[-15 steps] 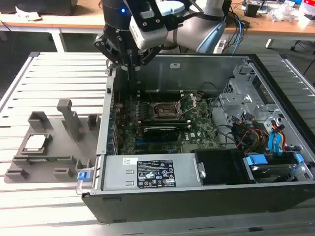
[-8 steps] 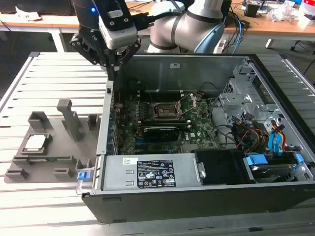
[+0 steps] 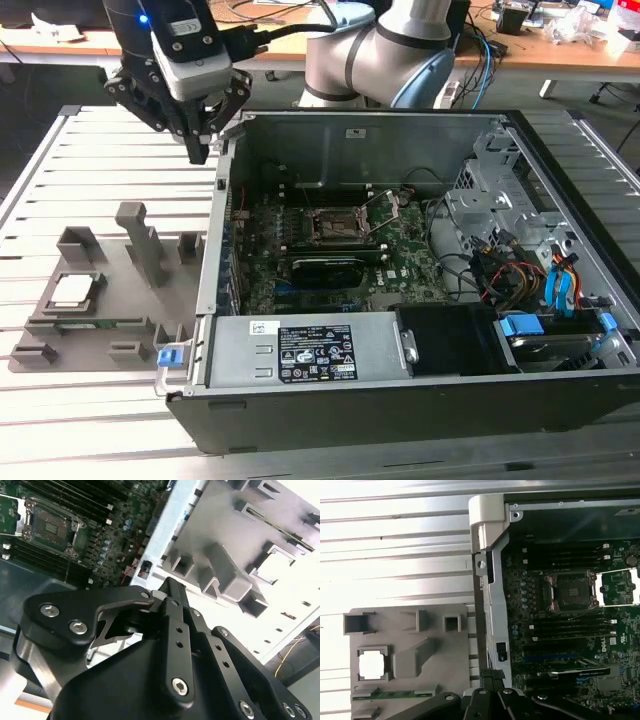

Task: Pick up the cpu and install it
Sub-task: 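Reach for the cpu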

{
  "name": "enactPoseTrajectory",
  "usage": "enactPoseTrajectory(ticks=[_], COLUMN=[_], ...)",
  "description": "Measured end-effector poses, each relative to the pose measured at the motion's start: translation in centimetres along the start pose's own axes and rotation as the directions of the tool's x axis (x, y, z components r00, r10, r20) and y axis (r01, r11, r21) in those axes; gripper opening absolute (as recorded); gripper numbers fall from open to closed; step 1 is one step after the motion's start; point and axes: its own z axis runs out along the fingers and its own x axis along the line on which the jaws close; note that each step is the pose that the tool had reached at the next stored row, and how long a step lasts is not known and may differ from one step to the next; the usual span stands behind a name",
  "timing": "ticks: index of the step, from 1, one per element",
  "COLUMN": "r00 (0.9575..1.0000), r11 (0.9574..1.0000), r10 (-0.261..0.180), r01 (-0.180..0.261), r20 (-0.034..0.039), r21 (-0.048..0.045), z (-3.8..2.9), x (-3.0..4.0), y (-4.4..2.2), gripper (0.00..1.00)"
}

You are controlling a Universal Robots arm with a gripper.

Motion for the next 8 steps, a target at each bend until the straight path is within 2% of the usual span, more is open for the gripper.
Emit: enactPoseTrajectory(ticks=[2,5,8], r00=[1.0,1.0,1.0], r11=[1.0,1.0,1.0], r10=[0.0,0.0,0.0], r01=[0.0,0.0,0.0], r20=[0.0001,0.0,0.0001], r21=[-0.0001,0.0,-0.0001], z=[-0.03,-0.05,-0.09], x=[1.16,2.15,3.84], y=[-0.09,-0.16,-0.29], gripper=[0.11,0.11,0.11])
